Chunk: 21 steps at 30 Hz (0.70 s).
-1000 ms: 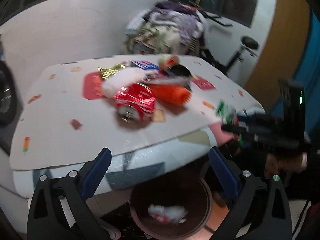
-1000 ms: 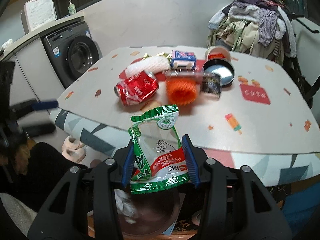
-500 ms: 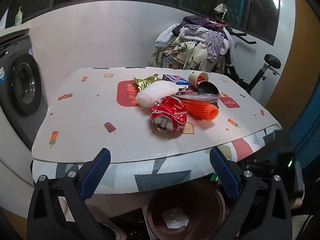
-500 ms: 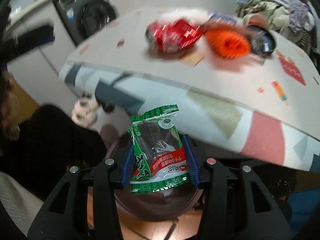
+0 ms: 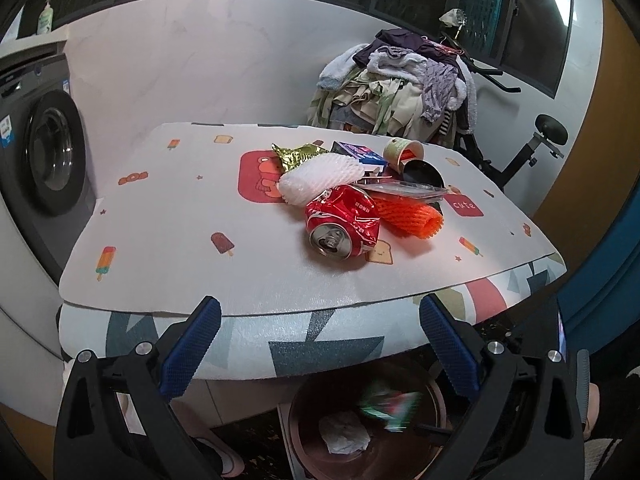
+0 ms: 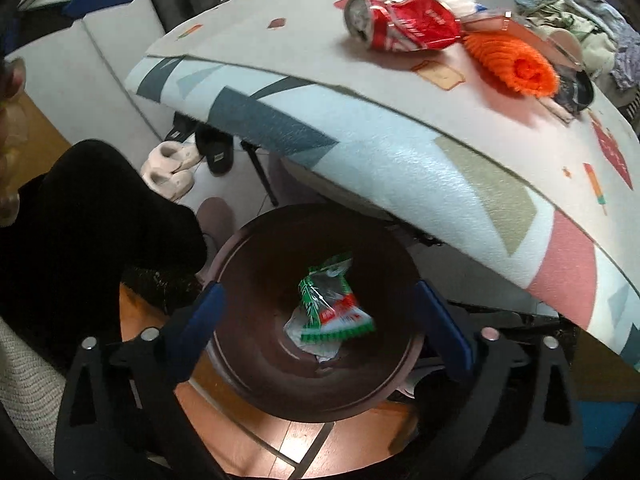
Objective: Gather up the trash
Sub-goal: 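Grasp the orange foam fruit net with the right gripper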
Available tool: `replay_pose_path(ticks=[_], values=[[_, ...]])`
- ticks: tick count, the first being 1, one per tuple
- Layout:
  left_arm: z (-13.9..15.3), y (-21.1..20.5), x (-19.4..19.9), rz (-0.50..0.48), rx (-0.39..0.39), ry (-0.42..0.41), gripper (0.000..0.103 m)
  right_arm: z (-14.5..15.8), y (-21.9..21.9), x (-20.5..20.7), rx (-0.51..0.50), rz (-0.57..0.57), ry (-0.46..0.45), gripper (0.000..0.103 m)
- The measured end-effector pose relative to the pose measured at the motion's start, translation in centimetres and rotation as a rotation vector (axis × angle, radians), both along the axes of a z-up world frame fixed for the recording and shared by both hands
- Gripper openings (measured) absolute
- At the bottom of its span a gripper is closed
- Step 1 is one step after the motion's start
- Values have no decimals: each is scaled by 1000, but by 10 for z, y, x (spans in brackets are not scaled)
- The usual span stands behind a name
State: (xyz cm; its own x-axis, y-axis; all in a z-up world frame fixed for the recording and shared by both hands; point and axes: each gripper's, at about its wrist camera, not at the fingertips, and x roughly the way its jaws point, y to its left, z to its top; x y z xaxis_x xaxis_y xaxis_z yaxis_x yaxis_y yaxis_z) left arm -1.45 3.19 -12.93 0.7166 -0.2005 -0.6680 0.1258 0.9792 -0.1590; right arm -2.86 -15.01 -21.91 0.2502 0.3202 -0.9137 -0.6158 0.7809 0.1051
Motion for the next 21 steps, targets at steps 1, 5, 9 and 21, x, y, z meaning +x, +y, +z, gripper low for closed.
replay_pose_path(ticks=[1, 5, 9, 21], values=[[0, 0, 0, 0, -1, 1, 97, 1, -2, 3, 3, -14, -7, 96], [-3, 1, 1, -3, -21, 9, 97, 11, -17, 14, 34, -79, -48, 96], [-5, 4, 3, 7, -31, 17, 97, 21, -33, 24, 56, -145, -88, 96], [-18, 13, 13, 35, -23, 49, 97, 43, -59, 62, 73, -241, -182, 96]])
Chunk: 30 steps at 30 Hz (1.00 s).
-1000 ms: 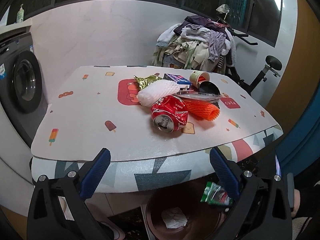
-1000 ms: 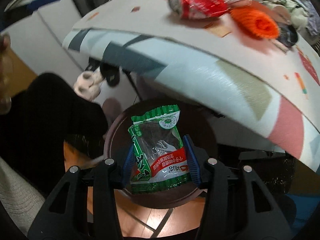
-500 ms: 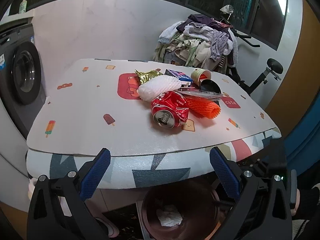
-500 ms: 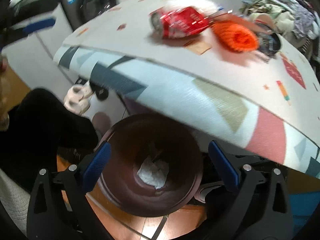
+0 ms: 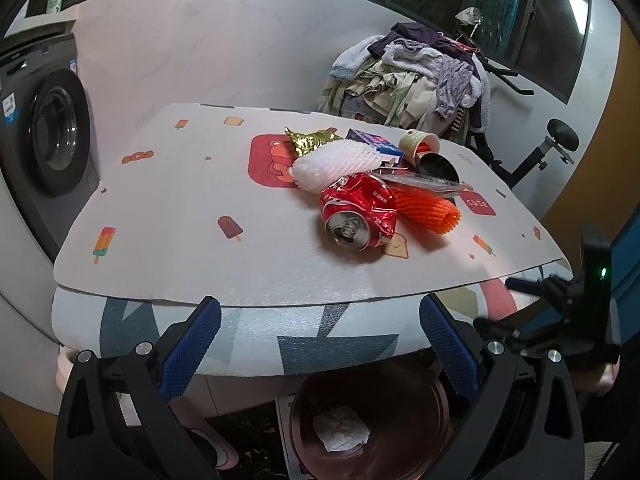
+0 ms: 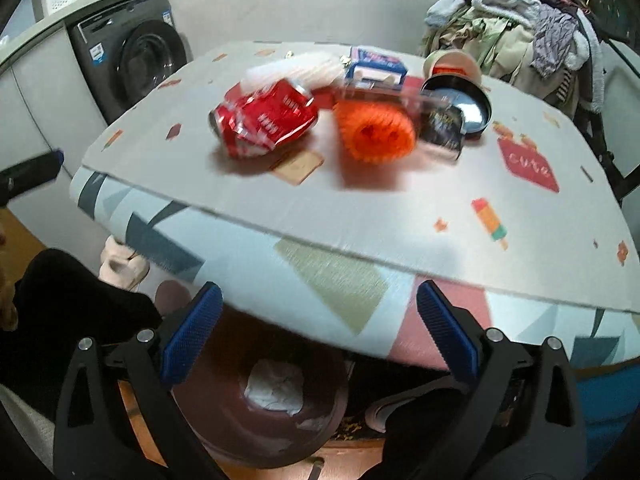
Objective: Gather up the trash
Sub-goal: 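Grasp the orange foam fruit net with the right gripper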
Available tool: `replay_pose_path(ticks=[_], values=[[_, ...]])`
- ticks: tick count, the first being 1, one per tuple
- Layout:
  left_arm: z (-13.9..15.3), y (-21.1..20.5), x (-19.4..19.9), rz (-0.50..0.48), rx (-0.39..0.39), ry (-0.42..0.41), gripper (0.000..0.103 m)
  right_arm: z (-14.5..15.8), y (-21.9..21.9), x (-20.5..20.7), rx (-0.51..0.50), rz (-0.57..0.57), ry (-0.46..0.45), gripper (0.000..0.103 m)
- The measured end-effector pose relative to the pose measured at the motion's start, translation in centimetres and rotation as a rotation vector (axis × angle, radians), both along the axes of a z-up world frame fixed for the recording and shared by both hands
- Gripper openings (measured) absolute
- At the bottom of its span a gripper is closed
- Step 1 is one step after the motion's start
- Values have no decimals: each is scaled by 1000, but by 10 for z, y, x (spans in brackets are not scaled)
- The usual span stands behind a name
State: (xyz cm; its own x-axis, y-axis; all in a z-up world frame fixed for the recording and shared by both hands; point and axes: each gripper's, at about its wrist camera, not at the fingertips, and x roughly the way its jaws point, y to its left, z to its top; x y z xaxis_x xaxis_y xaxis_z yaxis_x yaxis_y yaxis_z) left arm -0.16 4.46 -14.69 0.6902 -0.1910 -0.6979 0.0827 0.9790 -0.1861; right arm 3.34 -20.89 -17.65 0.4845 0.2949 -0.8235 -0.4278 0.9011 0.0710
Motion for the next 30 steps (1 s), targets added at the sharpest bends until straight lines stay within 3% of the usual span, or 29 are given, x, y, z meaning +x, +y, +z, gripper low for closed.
replay_pose_path(ticks=[6, 10, 13, 23, 25, 27, 30], values=[[-9, 3, 7, 6, 6, 26, 97, 9, -2, 31, 29, -21, -36, 94], [-14, 5, 11, 13, 13, 40, 97, 13, -1, 63, 77, -45, -62, 87], [-16, 9, 14, 21, 18, 50, 97, 9, 5, 91, 58, -56, -78, 87], [-21, 16, 25, 40, 18, 77, 97, -20, 37, 166, 31, -82, -10, 84], [-21, 16, 27, 38, 11, 80, 97, -25, 37, 172, 37, -97, 7, 74], [-21, 16, 29, 37, 5, 84, 97, -27, 34, 174, 41, -106, 24, 55], [-23, 15, 31, 40, -6, 92, 97, -23, 28, 166, 70, -93, 28, 41]])
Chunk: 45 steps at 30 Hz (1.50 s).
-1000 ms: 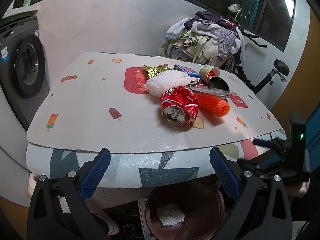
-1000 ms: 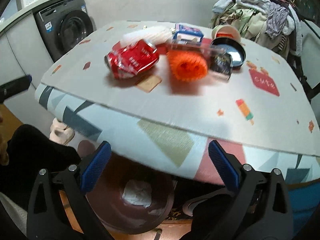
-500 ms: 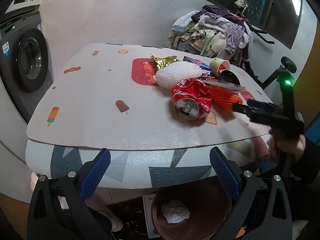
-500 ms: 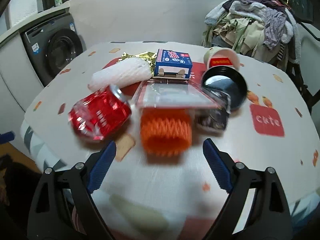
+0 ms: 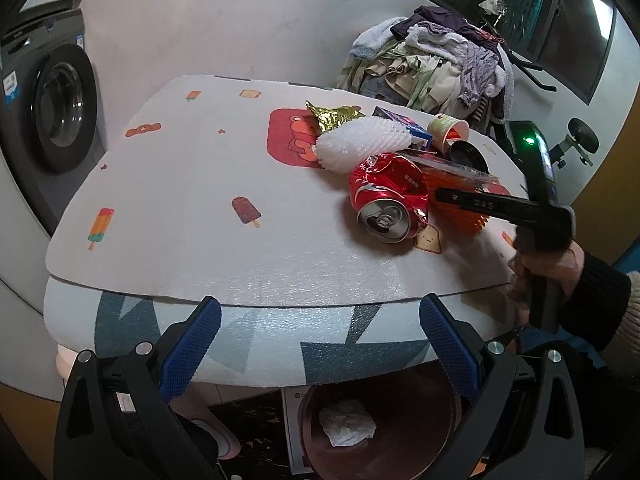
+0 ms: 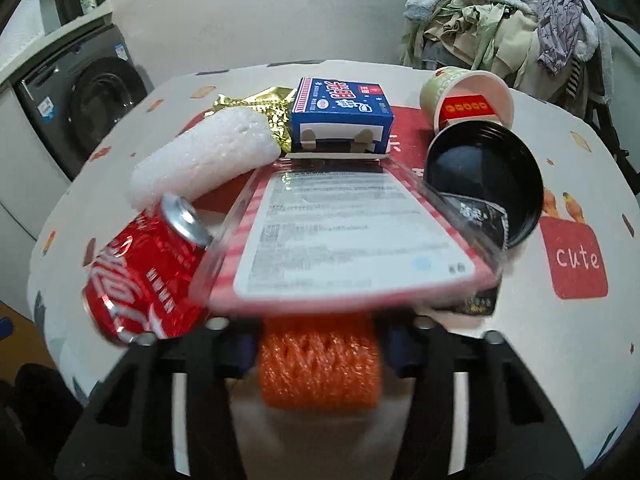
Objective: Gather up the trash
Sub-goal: 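Grasp the orange foam fruit net with the right gripper, then grasp the crushed red Coca-Cola can with the left gripper while the right gripper holds the net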
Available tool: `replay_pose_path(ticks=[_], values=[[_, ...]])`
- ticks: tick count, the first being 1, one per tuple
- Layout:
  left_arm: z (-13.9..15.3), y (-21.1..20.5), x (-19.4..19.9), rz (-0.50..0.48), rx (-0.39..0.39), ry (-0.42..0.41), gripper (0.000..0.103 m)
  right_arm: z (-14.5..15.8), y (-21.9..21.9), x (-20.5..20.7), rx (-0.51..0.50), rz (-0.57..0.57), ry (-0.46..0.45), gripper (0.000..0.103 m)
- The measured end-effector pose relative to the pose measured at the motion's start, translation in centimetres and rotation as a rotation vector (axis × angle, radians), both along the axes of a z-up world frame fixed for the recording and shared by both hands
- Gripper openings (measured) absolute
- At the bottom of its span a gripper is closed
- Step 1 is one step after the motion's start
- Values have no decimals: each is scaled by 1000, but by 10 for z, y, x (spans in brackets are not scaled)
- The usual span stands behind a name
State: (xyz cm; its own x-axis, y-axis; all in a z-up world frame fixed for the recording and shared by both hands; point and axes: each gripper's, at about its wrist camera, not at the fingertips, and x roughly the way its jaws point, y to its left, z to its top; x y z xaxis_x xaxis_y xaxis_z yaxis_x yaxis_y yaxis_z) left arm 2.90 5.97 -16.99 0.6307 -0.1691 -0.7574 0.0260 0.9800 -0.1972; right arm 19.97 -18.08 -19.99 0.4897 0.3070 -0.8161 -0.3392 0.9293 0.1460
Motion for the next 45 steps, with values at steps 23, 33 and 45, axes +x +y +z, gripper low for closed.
replay_pose_path(ticks=[23, 33, 45], values=[[11, -11, 58, 17, -289, 90, 90, 72, -63, -119, 174, 16, -142, 35], [-27, -23, 115, 195, -556, 297, 64, 83, -87, -118, 164, -27, -198, 35], [-35, -21, 138, 283, -420, 320, 39, 72, -112, -117, 174, -80, -182, 35]])
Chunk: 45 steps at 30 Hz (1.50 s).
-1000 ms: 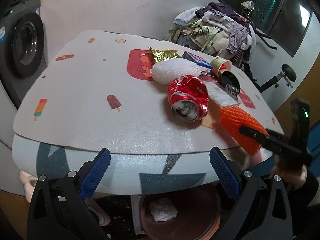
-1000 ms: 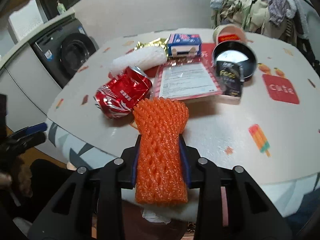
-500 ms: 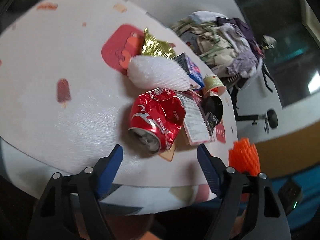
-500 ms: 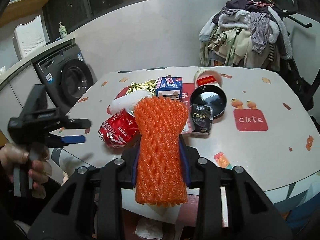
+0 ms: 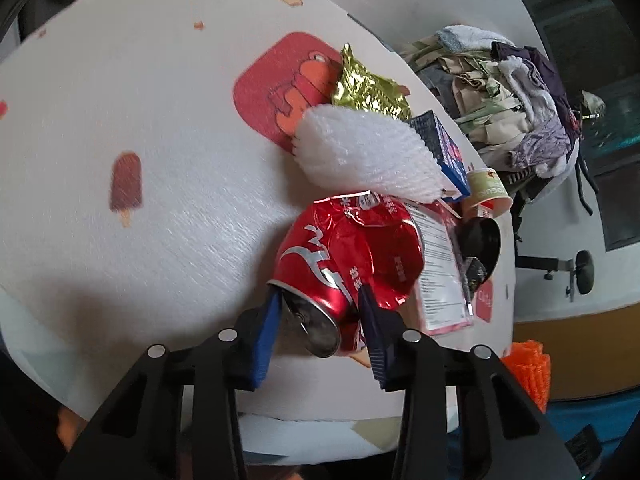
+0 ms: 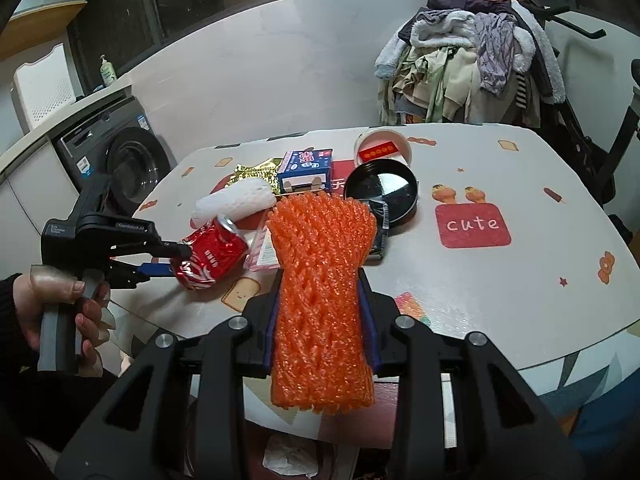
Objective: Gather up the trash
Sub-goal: 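Grasp the crushed red Coca-Cola can with the left gripper while the right gripper holds the net, then lower the can and orange net into the brown bin and release both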
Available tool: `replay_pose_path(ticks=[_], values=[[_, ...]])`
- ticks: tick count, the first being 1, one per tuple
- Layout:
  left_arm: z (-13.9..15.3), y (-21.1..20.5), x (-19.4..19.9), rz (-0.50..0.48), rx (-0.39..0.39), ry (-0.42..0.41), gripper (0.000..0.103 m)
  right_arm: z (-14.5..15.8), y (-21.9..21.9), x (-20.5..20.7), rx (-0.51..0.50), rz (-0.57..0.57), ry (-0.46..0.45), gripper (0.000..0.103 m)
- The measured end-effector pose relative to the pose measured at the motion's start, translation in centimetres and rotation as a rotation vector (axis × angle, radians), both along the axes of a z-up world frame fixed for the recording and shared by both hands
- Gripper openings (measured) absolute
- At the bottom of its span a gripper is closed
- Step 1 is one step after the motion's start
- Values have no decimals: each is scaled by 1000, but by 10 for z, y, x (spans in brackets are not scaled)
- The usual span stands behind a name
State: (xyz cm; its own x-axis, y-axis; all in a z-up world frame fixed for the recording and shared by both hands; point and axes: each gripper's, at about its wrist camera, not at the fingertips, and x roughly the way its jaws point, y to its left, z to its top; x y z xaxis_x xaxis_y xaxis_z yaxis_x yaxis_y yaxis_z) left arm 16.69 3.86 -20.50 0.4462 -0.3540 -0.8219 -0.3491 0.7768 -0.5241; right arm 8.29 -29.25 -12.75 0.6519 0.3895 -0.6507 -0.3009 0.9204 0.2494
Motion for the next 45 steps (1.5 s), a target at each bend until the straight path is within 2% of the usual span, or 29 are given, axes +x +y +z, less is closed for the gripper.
replay_pose_path(ticks=[2, 3, 5, 6, 12, 15, 19, 22, 25, 30, 35, 39, 45], values=[[6, 2, 0, -19, 62, -24, 39, -1, -1, 0, 3, -1, 1, 35], [13, 2, 1, -39, 130, -42, 38, -2, -1, 0, 5, -1, 3, 35], [18, 2, 3, -72, 210, -58, 38, -2, -1, 1, 8, 0, 4, 35], [18, 2, 3, -83, 231, -57, 38, -2, 0, 1, 8, 1, 4, 35], [11, 0, 7, -114, 214, -36, 38, -4, 1, 1, 10, 4, 7, 35], [2, -12, 6, -155, 240, -30, 38, -3, 0, 2, 9, 3, 7, 35], [3, -19, 1, -192, 272, -76, 33, -3, -2, 2, 6, -4, 9, 35], [12, -24, -5, -258, 279, -126, 33, -1, -2, 1, 4, -6, 4, 35], [26, -30, -17, -346, 325, -193, 33, 3, 0, -2, 3, -6, -5, 35], [47, -37, -50, -492, 393, -276, 33, 11, 6, -10, -7, 9, -21, 35], [53, -43, -89, -569, 422, -320, 33, 21, 12, -21, -16, 23, -39, 35], [46, -49, -119, -606, 425, -327, 33, 26, 18, -31, -23, 38, -50, 35], [22, -70, -153, -717, 435, -296, 33, 26, 29, -43, -36, 60, -43, 35]])
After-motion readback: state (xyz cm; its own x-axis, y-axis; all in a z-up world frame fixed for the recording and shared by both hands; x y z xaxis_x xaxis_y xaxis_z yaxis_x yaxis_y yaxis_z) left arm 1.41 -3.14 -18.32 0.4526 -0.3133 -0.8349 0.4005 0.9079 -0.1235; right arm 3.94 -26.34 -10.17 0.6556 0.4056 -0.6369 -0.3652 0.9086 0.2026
